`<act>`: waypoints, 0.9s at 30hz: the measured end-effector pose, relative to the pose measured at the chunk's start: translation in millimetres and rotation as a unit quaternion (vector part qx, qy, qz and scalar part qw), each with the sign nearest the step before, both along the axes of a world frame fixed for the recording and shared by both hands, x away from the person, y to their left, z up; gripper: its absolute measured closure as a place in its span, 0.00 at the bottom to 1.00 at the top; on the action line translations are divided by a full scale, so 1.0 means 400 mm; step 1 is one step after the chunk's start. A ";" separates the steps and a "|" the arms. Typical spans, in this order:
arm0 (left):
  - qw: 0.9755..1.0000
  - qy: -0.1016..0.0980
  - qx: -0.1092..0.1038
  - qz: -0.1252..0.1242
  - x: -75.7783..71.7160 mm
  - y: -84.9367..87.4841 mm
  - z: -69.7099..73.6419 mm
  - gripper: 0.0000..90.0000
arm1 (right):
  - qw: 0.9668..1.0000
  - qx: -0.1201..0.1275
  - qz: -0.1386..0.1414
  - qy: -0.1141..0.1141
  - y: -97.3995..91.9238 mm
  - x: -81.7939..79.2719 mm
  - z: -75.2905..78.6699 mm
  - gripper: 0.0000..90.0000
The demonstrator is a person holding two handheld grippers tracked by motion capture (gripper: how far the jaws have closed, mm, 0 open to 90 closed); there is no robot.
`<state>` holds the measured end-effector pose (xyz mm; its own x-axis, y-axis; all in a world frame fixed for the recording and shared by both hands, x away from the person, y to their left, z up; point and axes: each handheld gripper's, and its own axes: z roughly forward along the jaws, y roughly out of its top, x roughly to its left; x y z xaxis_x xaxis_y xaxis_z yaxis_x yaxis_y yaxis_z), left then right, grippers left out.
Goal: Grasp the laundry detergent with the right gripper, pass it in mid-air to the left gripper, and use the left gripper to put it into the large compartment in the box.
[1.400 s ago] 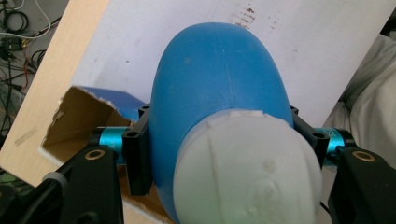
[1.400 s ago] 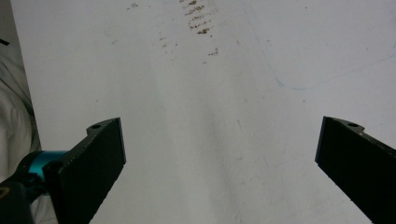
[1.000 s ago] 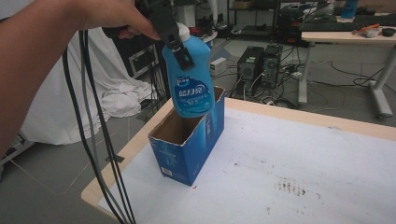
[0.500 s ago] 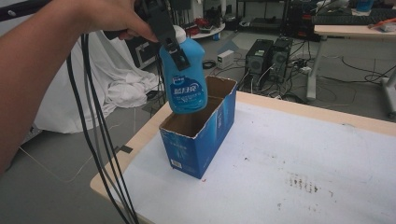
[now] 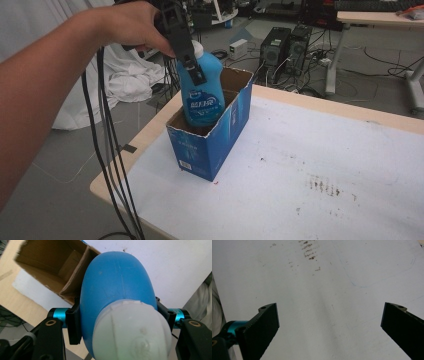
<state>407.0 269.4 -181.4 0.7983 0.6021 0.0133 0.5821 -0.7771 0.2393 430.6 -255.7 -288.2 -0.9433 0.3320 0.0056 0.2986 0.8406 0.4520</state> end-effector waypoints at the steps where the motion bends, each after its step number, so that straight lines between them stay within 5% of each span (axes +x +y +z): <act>1: 1.000 0.004 0.002 -0.007 0.003 -0.003 -0.029 0.42 | 1.000 -0.002 0.002 0.001 0.000 0.001 -0.002 0.01; 10: 0.999 0.014 0.021 -0.023 0.014 -0.011 -0.130 0.42 | 1.000 -0.004 -0.014 0.010 -0.009 0.007 -0.011 0.01; 27: 0.998 0.042 0.045 -0.024 0.034 -0.020 -0.241 0.42 | 1.000 -0.002 -0.021 0.019 -0.027 0.008 -0.028 0.01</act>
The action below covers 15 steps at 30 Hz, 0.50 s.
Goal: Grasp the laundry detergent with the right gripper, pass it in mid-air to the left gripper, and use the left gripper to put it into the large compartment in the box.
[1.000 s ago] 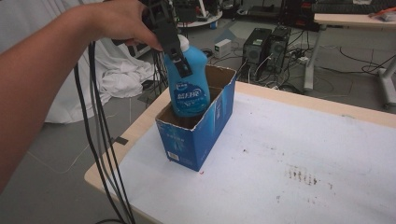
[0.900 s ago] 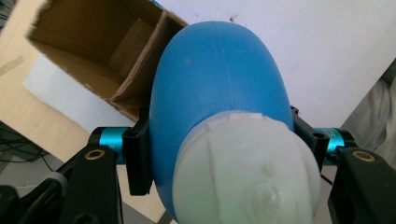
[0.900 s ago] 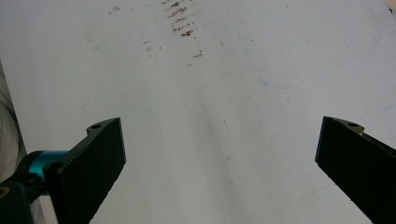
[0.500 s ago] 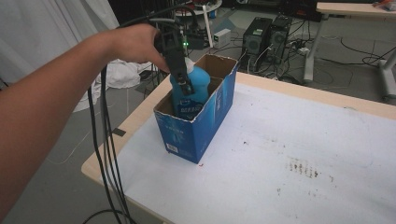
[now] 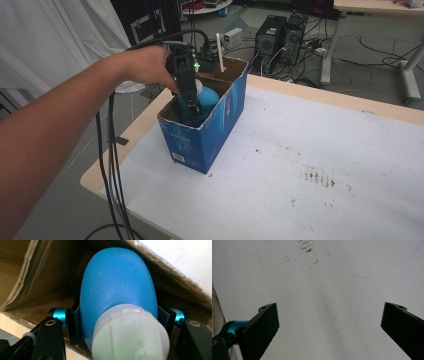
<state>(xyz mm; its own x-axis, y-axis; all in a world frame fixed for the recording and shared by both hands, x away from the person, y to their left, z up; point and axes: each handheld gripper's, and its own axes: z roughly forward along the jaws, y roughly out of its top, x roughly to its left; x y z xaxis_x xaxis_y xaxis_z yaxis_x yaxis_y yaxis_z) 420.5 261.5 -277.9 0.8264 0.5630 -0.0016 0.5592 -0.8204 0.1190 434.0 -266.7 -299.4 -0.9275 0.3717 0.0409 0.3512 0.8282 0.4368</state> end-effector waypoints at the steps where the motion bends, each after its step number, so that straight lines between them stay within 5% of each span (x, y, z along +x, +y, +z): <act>1: 1.000 0.002 0.001 0.001 0.001 0.000 -0.005 0.42 | 1.000 0.001 -0.001 -0.001 -0.001 -0.001 0.000 0.01; 15: 1.000 0.007 -0.009 0.014 0.012 0.006 -0.021 0.42 | 1.000 0.000 -0.002 -0.001 -0.003 -0.005 -0.004 0.01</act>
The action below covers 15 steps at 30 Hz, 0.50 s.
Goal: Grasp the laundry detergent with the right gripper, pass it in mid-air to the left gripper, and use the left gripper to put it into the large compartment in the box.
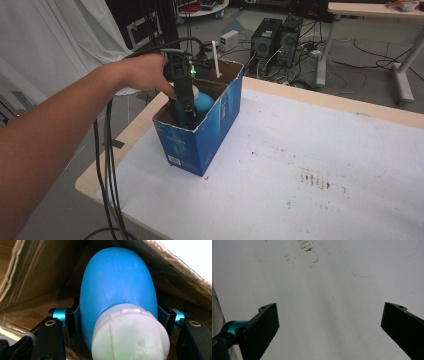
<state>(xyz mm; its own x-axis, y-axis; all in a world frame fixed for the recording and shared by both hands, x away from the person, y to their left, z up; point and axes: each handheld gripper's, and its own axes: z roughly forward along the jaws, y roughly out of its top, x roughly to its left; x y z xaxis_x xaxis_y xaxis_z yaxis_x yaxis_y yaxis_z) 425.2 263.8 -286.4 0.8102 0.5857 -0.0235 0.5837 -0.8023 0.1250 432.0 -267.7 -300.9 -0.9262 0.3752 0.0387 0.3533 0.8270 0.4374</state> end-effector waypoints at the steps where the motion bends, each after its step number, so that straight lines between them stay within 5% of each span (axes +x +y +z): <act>1: 1.000 -0.004 -0.003 0.002 0.002 0.001 0.000 0.42 | 1.000 -0.001 0.002 -0.002 0.000 -0.002 0.001 0.01; 8: 0.998 -0.040 -0.035 0.015 0.003 0.018 0.032 0.34 | 1.000 0.001 -0.002 -0.003 -0.002 -0.002 0.002 0.01; 15: 0.996 -0.070 -0.056 0.021 -0.012 0.023 0.114 0.27 | 1.000 0.003 0.000 -0.003 -0.001 -0.004 0.005 0.01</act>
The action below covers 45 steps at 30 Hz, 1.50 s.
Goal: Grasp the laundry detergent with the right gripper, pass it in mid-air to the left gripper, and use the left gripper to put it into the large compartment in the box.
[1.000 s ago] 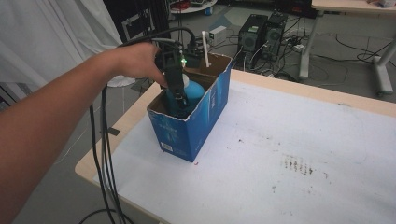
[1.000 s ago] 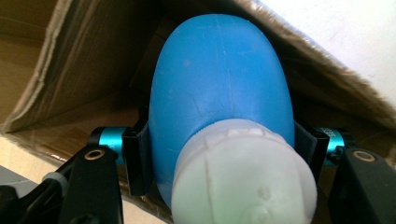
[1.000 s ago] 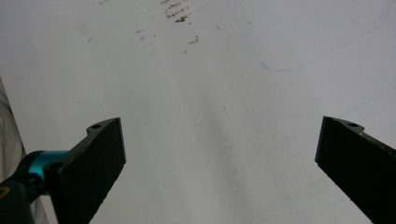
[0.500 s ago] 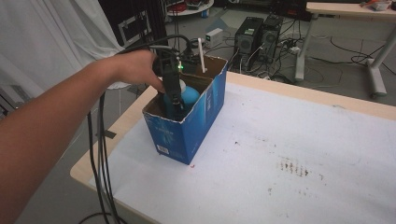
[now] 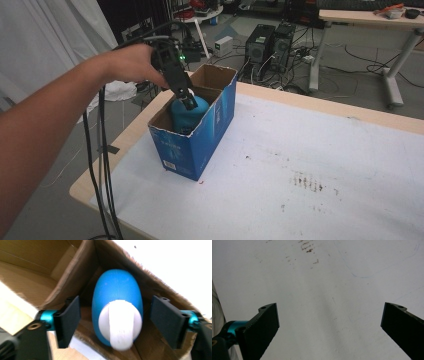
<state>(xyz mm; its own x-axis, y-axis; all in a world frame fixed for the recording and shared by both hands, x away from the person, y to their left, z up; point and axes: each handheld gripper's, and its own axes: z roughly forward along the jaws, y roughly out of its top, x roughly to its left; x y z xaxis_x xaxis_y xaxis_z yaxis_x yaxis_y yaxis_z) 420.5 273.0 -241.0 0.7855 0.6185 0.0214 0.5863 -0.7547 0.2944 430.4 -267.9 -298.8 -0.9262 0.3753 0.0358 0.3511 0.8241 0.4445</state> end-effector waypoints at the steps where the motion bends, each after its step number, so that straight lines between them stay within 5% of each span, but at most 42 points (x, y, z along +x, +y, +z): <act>1: 1.000 0.000 0.000 0.000 0.000 0.000 0.000 0.27 | 1.000 0.000 0.000 0.000 0.000 0.000 0.000 0.01; 5: 0.999 -0.033 -0.024 -0.003 -0.024 -0.020 0.068 0.27 | 1.000 0.000 -0.002 -0.001 -0.002 -0.004 0.003 0.01; 7: 0.999 -0.030 -0.040 0.015 -0.032 -0.039 0.092 0.27 | 1.000 0.002 -0.003 -0.002 -0.003 -0.006 0.005 0.01; 11: 0.997 -0.056 -0.046 -0.013 -0.052 -0.088 0.129 0.27 | 1.000 0.009 -0.009 -0.004 -0.005 -0.007 0.009 0.01; 15: 0.997 -0.059 -0.040 -0.026 -0.055 -0.133 0.141 0.27 | 1.000 0.015 -0.013 -0.004 -0.003 -0.009 0.016 0.01; 20: 0.993 -0.070 -0.067 -0.064 -0.054 -0.211 0.147 0.26 | 1.000 0.020 -0.018 -0.010 0.002 -0.014 0.023 0.01; 22: 0.993 -0.071 -0.065 -0.066 -0.049 -0.242 0.144 0.11 | 1.000 0.021 -0.017 -0.010 0.005 -0.019 0.027 0.01; 27: 0.991 -0.074 -0.062 -0.089 -0.044 -0.317 0.119 0.02 | 1.000 0.023 -0.014 -0.014 0.008 -0.026 0.030 0.01; 31: 0.991 -0.074 -0.028 -0.107 -0.038 -0.376 0.083 0.02 | 0.999 0.028 -0.019 -0.015 0.010 -0.028 0.032 0.01; 34: 0.987 -0.064 -0.013 -0.145 -0.037 -0.421 0.060 0.02 | 0.999 0.028 -0.012 -0.017 0.017 -0.031 0.032 0.01; 40: 0.989 -0.059 -0.010 -0.135 -0.026 -0.477 0.032 0.02 | 1.000 0.022 -0.006 -0.016 0.022 -0.032 0.029 0.01; 45: 0.986 -0.042 -0.002 -0.164 -0.023 -0.528 -0.008 0.02 | 1.000 0.019 -0.003 -0.013 0.026 -0.035 0.022 0.01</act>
<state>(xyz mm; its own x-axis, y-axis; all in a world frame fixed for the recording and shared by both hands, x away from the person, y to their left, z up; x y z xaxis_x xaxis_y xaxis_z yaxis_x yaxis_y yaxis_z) 411.3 61.8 -244.0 0.9385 0.3325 0.0928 0.2851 -0.8981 0.3350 416.3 -257.5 -289.9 -0.9248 0.3794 0.0270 0.3440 0.8041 0.4849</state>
